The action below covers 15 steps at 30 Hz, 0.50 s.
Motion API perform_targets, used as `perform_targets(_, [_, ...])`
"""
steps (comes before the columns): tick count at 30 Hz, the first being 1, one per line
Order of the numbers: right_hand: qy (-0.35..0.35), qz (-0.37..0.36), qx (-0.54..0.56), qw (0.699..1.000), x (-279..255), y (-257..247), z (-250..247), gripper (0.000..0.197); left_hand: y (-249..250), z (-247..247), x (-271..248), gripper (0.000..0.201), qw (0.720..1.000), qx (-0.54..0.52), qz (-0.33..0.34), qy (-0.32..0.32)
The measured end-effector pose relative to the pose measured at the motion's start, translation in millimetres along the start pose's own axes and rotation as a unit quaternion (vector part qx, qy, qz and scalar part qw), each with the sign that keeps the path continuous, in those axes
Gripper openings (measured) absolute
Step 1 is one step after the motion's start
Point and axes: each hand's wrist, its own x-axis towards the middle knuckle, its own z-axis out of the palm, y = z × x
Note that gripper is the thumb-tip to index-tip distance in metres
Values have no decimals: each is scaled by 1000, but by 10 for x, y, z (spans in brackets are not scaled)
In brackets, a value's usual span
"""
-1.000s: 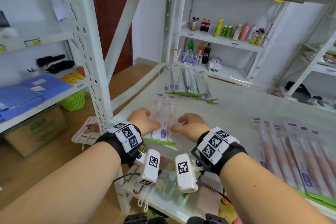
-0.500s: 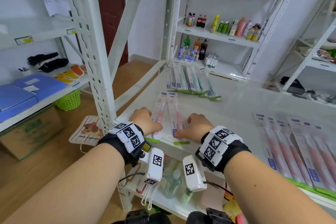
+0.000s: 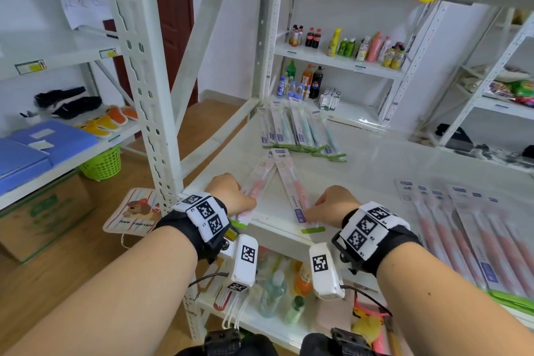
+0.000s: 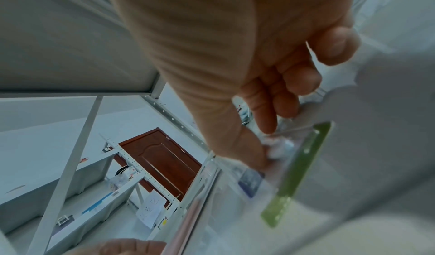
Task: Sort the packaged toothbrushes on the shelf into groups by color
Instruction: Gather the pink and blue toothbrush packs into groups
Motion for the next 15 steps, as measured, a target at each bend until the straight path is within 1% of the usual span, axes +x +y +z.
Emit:
perform_targets(4, [22,1,-1,1000,-32,80,-23,22,6,6,-12,33,1000,2,8,2])
perform_targets(7, [26,5,-1,1000,-63,135,-38,21,10,17,-21,30,1000,3,14,0])
perform_targets(12, [31,23,-3,999,-80,208,-63,21,18,21,-44,31,1000,5,21,-5])
perform_targets(15, [28,36,-13,999,-94,244,-87,21,29,7,-60,25,1000,4,23,-14])
